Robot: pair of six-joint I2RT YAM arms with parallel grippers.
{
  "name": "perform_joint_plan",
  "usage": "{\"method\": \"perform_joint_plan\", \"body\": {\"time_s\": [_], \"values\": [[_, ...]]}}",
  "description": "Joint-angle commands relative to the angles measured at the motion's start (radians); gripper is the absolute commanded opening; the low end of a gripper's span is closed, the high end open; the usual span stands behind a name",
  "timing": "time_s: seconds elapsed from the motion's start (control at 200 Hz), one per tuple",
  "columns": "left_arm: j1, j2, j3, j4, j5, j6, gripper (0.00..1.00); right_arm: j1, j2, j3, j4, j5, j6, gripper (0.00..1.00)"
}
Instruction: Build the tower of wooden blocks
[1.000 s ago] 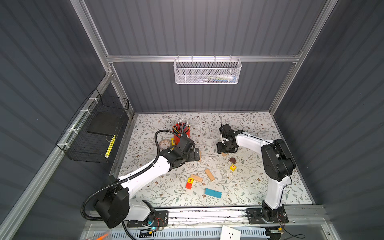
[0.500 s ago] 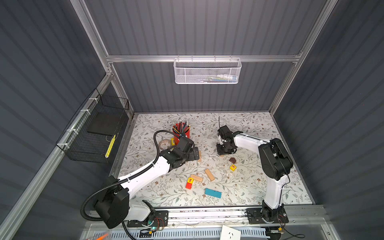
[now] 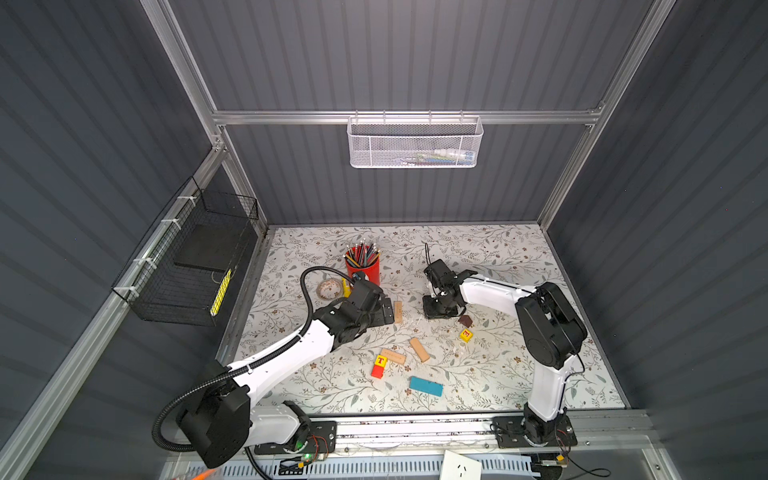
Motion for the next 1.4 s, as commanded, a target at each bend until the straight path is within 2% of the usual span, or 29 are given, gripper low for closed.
{"method": "perform_joint_plan", "body": {"time_s": [0.0,0.405,0.655,0.856,0.946,1.231,1.396], "values": [[0.012,-0.031,-0.023,-0.003,0.0,-0.025,0.99,0.043,-0.028,-0.01,0.008,0.002,0.076,0.34],[0.054,-0.08,-0.095,0.032,0.066,-0.054,0.95,0.151,0.0,-0.003,0.046,0.031,0.156,0.33],[0.083,-0.06,-0.108,0.063,0.129,-0.068,0.88,0.136,0.035,0.043,0.026,0.088,0.123,0.34],[0.094,-0.038,-0.107,0.077,0.15,-0.073,0.82,0.118,0.063,0.07,0.036,0.066,0.109,0.33],[0.098,-0.029,-0.107,0.087,0.164,-0.076,0.78,0.111,0.083,0.093,0.022,0.06,0.112,0.3],[0.107,-0.009,-0.101,0.095,0.181,-0.082,0.75,0.095,0.129,0.17,0.009,0.048,0.108,0.28],[0.111,-0.005,-0.105,0.112,0.192,-0.094,0.7,0.096,0.121,0.138,0.009,0.057,0.139,0.28]]}}
